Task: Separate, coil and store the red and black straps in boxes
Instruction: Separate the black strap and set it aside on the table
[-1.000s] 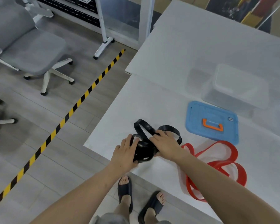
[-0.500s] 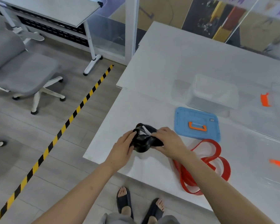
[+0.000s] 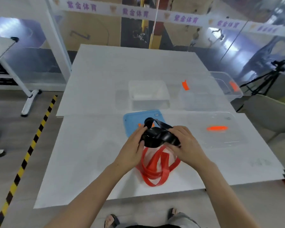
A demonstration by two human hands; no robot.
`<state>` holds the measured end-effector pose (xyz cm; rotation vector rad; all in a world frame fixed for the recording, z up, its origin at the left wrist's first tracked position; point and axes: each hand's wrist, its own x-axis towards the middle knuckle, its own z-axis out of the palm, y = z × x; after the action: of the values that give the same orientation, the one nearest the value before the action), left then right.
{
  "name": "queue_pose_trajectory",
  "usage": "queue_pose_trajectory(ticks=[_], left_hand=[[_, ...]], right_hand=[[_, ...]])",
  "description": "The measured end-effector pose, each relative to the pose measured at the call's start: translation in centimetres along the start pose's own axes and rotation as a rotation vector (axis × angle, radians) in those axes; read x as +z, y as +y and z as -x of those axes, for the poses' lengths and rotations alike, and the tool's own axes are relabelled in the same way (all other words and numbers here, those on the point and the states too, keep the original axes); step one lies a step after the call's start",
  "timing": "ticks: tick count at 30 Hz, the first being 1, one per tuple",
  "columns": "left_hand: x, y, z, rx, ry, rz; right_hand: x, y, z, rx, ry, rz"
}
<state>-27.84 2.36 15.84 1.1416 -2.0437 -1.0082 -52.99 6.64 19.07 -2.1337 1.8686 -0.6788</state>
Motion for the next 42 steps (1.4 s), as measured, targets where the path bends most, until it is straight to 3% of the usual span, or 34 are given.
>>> queue_pose_trajectory(ticks=[11, 18, 23, 27, 32, 37, 42], left_hand=[[20.5, 7.6, -7.1, 0.027, -0.217, -0.072], [34.4, 11.4, -11.0, -0.014, -0.346, -0.135], [41.8, 14.5, -12.9, -0.076, -0.375, -0.131], [45.7, 13.3, -13.4, -0.15, -0.444, -0.24], [48.7, 11.2, -12.8, -0.259, -0.586, -0.389], [49.9, 11.0, -11.8, -0.27, -0.725, -0.48], [50.4, 10.9, -11.9, -0.276, -0.678, -0.456]], right_hand=[[-6.8, 20.4, 9.3, 0.16, -0.122, -0.089], [-11.6, 33.5, 13.2, 0.152, -0.258, -0.034], [-13.5, 40.8, 15.9, 0.063, -0.217, 0.142], [-11.5, 44.7, 17.7, 0.014, -0.291, 0.252], [-6.8, 48.0, 21.2, 0.173, -0.528, 0.224], [-6.2, 49.1, 22.7, 0.285, -0.544, 0.161], [-6.6, 48.9, 22.8, 0.326, -0.537, 0.18]])
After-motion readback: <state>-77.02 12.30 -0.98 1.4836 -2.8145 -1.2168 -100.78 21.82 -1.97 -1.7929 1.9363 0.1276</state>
